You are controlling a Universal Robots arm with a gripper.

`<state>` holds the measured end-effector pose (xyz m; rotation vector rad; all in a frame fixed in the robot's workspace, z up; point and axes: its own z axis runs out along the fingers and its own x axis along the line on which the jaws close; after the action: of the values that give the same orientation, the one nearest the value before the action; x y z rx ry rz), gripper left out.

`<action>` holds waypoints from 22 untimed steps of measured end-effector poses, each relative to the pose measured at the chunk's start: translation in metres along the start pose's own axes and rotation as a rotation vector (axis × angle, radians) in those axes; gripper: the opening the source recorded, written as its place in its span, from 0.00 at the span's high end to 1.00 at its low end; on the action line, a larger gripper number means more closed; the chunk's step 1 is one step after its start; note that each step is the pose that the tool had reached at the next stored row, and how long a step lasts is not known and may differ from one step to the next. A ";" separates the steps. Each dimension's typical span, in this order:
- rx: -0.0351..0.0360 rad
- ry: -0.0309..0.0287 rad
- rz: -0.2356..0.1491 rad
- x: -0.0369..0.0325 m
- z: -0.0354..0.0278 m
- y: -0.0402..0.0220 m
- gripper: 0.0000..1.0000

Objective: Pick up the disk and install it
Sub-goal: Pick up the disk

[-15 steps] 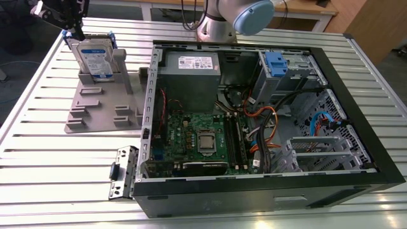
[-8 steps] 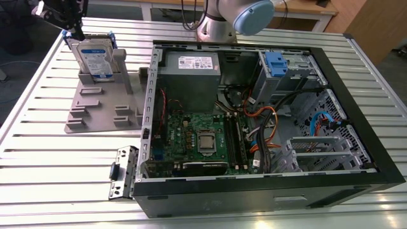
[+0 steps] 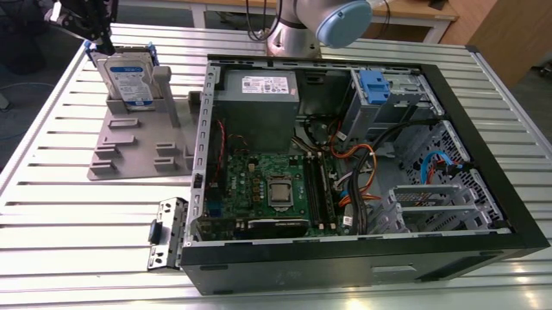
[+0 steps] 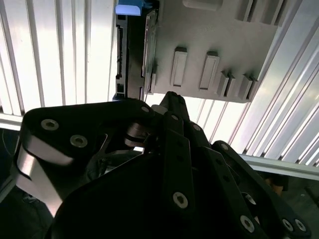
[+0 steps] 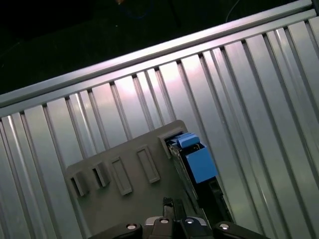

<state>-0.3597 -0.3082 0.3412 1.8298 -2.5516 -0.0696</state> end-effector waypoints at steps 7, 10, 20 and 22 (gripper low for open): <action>-0.0012 0.0017 -0.046 0.0000 0.0000 0.0000 0.90; -0.0016 0.0024 -0.065 0.0000 0.0000 0.0000 0.90; -0.0032 0.0047 -0.128 0.0000 0.0000 0.0000 0.90; -0.0035 0.0052 -0.142 0.0000 0.0000 0.0000 0.90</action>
<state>-0.3597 -0.3081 0.3412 2.0039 -2.4133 -0.0692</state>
